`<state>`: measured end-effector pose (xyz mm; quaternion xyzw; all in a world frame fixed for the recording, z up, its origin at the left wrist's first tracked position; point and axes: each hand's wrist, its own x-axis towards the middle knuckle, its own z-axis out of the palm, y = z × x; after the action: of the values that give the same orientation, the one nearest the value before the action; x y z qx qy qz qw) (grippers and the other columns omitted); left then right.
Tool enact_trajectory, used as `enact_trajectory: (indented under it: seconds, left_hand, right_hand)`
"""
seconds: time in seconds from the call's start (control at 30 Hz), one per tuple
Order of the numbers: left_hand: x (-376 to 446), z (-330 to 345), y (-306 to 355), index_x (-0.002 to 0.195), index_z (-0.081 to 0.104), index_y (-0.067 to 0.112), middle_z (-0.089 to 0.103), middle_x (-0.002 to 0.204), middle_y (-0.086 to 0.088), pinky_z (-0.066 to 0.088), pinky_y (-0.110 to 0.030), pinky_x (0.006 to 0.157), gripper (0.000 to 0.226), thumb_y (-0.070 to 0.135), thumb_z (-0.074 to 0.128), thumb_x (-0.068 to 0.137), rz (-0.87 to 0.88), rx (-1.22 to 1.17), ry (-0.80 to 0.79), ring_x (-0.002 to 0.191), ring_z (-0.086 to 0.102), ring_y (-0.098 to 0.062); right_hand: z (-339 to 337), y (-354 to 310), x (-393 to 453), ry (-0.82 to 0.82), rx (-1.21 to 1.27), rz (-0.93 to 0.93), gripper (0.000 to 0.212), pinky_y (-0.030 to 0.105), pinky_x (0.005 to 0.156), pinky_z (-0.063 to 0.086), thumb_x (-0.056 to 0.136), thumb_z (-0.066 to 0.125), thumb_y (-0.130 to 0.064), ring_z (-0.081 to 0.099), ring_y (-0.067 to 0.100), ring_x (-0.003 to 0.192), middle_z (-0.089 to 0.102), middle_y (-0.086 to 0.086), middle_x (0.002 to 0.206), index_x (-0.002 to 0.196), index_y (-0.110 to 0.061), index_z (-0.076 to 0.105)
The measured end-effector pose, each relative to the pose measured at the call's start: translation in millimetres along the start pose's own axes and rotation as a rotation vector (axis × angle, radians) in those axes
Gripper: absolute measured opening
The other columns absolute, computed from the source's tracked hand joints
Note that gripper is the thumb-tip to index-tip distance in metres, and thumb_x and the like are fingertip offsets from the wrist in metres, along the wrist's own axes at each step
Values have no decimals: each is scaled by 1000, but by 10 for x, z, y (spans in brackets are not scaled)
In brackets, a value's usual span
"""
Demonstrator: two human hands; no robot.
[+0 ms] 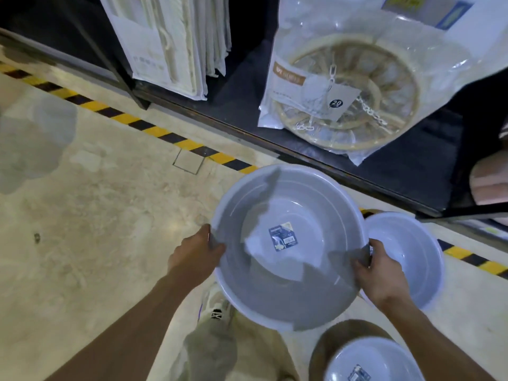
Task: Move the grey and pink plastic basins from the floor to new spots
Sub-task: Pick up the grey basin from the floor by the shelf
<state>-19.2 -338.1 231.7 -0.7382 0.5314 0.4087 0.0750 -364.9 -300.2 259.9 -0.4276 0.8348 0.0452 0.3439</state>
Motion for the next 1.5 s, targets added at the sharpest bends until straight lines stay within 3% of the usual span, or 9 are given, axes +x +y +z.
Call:
enact_trajectory:
  seconds: [0.3,0.43,0.6,0.73,0.9,1.0,1.13,1.23,1.5]
  left_hand:
    - [1071,225,227,100,41,20,59,92,-5,43,-38,68,29,45,55,94,125,161,22,78,54,-33]
    - [1492,535,280,125,47,16,64,103,-7,47,-41,72,41,43,55,96,136,146,19,87,60,-34]
    - [1826,811,191,150,34,18,64,125,-11,48,-46,81,65,49,53,97,154,261,-1,107,63,-40]
    - [2042,971,163,151,33,19,62,131,-11,49,-49,87,66,50,52,97,123,296,-26,110,63,-41]
    - [2249,1139,103,149,35,14,66,127,-19,50,-49,90,64,47,53,97,41,301,-64,109,63,-47]
    - [2336,1184,87,130,45,7,68,115,-25,51,-50,86,49,41,57,97,-11,236,-98,101,63,-48]
    - [2372,1175,121,106,39,12,67,100,-21,48,-42,71,33,36,61,96,-20,202,-97,78,59,-39]
    - [2311,1118,181,108,39,15,66,90,-17,58,-50,72,32,34,62,94,17,168,-42,73,66,-43]
    - [2110,869,409,120,46,12,68,93,-17,58,-53,78,41,38,63,94,29,147,-12,78,68,-44]
  right_hand:
    - [458,55,827,49,37,105,46,49,75,53,94,52,-34,62,41,86,67,16,97,136,-23,39]
    - [765,193,1287,63,40,120,44,46,74,50,91,54,-27,60,41,89,67,20,99,132,-18,42]
    - [1111,330,1680,50,-15,127,34,42,66,41,89,55,-28,57,42,85,65,22,98,119,-16,43]
    - [1352,393,1901,59,-49,142,42,39,66,38,87,56,-30,46,34,79,60,16,94,126,-20,44]
    - [1600,459,2023,57,10,167,35,39,65,42,85,56,-32,50,37,74,56,12,81,116,-22,44]
    - [1654,470,2043,38,85,169,36,43,70,53,85,55,-32,58,40,76,62,16,85,119,-25,46]
    - [1662,450,2045,11,111,179,34,49,75,56,85,54,-30,61,43,81,64,19,91,117,-21,47]
    - [1588,454,2067,-50,127,187,32,43,74,53,86,57,-30,60,41,84,63,18,95,115,-19,48]
    - [1130,395,1962,-48,150,198,26,39,69,46,83,57,-32,57,37,81,53,0,80,103,-25,43]
